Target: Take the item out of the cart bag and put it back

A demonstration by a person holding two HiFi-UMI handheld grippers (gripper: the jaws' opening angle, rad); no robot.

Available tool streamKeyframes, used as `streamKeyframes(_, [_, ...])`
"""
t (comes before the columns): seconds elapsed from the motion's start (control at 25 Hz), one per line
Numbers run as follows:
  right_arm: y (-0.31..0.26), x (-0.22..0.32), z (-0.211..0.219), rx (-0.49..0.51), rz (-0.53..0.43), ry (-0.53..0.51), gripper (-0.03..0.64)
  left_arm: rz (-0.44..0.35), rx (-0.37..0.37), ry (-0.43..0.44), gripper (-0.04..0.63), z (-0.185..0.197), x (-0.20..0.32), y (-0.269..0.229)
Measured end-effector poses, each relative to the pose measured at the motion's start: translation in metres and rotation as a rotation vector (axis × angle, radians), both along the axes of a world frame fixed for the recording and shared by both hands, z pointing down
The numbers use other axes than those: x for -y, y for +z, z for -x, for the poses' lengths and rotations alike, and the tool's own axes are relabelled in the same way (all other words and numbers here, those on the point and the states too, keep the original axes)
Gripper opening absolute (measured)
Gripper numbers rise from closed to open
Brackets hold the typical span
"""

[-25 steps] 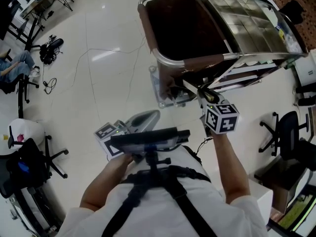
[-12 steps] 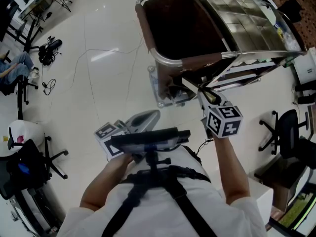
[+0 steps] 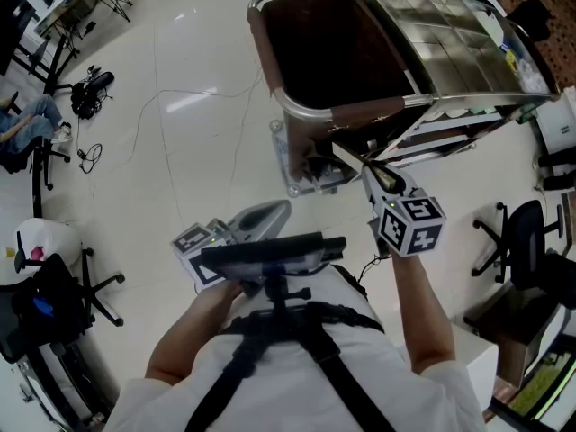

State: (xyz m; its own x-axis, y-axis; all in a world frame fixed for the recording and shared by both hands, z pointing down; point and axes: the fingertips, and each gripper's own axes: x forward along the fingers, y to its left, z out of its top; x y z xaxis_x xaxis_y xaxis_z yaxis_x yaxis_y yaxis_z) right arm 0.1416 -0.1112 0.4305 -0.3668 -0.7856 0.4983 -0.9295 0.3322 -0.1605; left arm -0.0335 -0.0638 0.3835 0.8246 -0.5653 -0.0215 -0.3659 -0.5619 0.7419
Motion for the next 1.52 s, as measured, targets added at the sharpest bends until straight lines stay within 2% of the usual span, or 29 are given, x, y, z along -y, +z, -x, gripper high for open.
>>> streamKeyframes(1.52, [-0.035,-0.036,-0.005,0.055,-0.043,0.007,0.075,-0.011,0.007,0.009,0.002,-0.005,-0.003,-0.004])
